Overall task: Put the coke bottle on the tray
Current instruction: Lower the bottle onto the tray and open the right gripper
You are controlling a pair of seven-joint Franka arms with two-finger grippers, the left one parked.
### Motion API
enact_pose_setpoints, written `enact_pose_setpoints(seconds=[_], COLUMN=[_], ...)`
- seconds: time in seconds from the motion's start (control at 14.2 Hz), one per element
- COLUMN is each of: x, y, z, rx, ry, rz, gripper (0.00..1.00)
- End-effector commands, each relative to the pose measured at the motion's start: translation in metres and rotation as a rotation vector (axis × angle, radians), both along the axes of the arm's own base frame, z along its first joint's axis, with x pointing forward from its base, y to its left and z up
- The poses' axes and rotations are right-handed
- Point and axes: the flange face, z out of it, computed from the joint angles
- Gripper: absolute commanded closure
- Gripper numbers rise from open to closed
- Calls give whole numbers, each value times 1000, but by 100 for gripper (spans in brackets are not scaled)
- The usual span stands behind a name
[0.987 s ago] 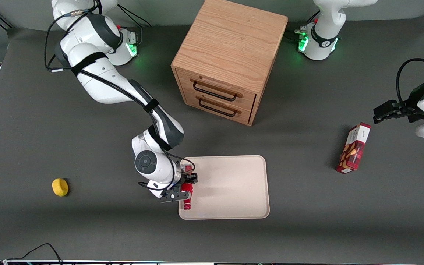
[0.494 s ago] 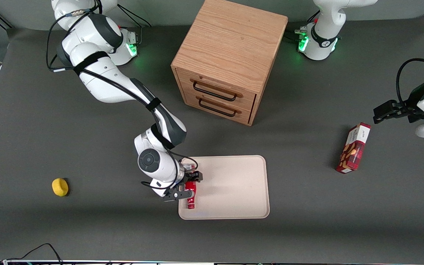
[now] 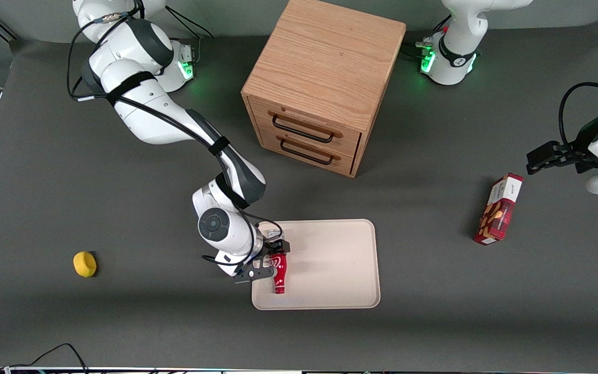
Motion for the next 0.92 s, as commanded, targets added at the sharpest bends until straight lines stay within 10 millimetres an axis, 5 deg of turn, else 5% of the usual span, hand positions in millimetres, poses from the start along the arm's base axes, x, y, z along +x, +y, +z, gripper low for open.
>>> enact_pose_setpoints(seconds=[0.0,0.85], x=[4,7], y=[1,2], z=[-2,17], rx=[-7,1], ry=[-23,-41], rz=[10,-1], gripper=[0,0])
